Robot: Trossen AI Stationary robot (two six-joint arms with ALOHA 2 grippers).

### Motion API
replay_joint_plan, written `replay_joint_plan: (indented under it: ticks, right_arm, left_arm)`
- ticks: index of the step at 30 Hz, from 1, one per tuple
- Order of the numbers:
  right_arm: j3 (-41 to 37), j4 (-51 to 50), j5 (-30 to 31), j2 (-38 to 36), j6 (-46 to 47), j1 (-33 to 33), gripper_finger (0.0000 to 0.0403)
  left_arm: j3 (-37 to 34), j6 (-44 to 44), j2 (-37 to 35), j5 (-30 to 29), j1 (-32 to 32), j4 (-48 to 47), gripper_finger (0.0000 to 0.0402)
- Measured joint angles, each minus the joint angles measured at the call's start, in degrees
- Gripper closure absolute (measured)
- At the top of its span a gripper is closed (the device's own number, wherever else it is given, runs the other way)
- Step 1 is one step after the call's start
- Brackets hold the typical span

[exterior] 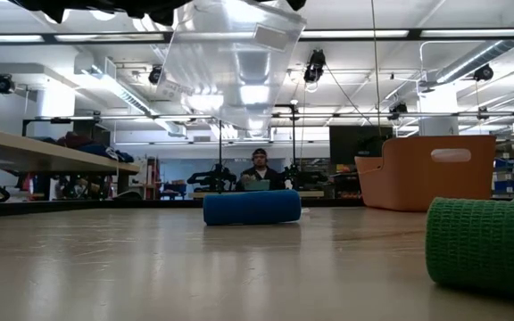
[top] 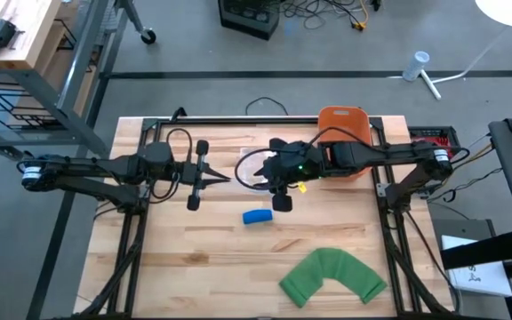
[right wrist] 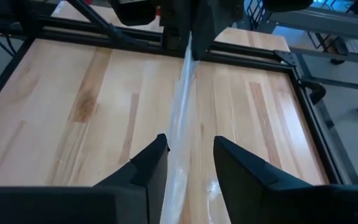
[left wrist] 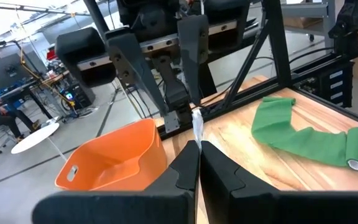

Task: Roll bandage
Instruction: Put the blue rolled bandage into the zip lock

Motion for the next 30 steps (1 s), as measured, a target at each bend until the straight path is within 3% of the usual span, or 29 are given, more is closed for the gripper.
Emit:
replay_joint_plan:
  ticks: [19, 30]
  right_arm:
    - [0.0, 0.81, 0.26, 0.97, -0.53, 0.09, 0.0313]
    - [0.04, 1.12, 0.28, 1.19, -0.5, 0.09, 0.0304]
  left_arm:
    - [0.0, -0.26, 0.0, 0.0, -0.26, 0.04, 0.0401]
    - [0.0, -0.93, 0.0, 0.01, -0.26, 0.32, 0.0401]
